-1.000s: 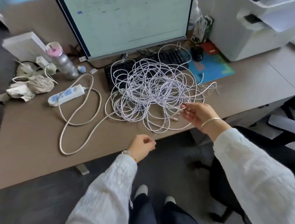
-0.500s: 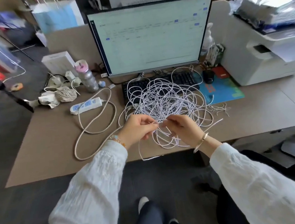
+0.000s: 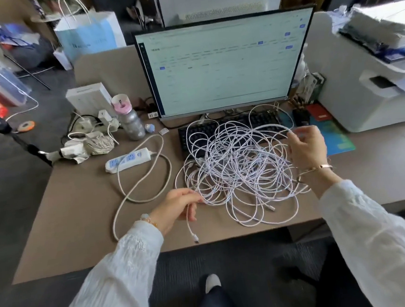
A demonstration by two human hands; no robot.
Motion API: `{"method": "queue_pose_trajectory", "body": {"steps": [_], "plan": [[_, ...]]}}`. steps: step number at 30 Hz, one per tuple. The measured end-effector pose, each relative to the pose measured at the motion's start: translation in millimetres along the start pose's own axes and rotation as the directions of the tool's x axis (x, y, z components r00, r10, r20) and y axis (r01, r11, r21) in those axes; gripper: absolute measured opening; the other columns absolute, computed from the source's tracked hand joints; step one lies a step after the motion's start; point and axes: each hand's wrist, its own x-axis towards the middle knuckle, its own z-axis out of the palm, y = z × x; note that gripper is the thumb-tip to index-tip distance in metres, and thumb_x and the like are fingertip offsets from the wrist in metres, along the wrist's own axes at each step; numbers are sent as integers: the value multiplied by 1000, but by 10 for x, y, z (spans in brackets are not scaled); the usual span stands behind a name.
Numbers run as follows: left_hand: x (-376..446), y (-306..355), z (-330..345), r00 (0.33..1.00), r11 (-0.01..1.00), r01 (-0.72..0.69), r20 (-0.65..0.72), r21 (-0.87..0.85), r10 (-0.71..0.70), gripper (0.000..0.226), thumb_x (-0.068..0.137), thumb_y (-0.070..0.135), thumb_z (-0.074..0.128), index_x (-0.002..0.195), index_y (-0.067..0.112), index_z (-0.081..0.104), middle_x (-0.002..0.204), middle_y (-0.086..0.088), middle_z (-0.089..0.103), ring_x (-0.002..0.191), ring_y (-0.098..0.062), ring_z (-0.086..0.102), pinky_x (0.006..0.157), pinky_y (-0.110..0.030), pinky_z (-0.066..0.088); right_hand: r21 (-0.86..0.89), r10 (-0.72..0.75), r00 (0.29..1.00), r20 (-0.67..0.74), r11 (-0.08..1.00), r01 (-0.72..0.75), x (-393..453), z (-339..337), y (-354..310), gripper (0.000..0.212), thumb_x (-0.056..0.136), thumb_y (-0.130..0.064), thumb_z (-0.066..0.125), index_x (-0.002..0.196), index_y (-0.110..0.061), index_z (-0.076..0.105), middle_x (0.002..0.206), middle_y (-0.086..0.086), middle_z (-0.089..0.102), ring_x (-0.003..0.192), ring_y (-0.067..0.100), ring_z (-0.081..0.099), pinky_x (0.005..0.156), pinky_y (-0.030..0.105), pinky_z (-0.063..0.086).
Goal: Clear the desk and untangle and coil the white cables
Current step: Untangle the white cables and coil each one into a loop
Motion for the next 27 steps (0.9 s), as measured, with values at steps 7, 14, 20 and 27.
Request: {"method": "queue_pose_trajectory", "body": {"steps": [7,14,20,27], "plan": [[359,327,-279,971,976,-197,-158,-89,181,23,99,3,45,106,2,67,65,-2,53,52,-10,48,47,-20,41,-464,14,877,481,853,241,-448,297,2,18,90,-7,54,97,-12,69,100,7,70,89,22,65,82,32,55],[643,664,-133,935,795,-349,121,496,334,22,97,32,55,88,23,73,64,9,66,55,-15,55,49,-24,47,-180,-217,508,834,763,621,-936,613,-392,19,86,-12,61,97,-17,75,95,-1,73,88,16,65,82,27,49],[694,757,-30,953,954,-145,296,261,63,34,96,25,51,75,0,60,53,-12,54,41,-21,53,49,-29,47,47,-477,651,591,825,563,-815,633,-581,7,78,-12,75,84,-13,70,72,-12,61,59,-10,50,61,5,39],[742,902,5,856,970,244,469,10,-220,35,103,23,39,81,8,62,40,6,24,29,-4,19,33,-14,17,-72,-236,643,728,907,414,-458,582,-511,28,87,-44,63,84,-17,68,73,-2,68,52,6,53,51,16,41]]}}
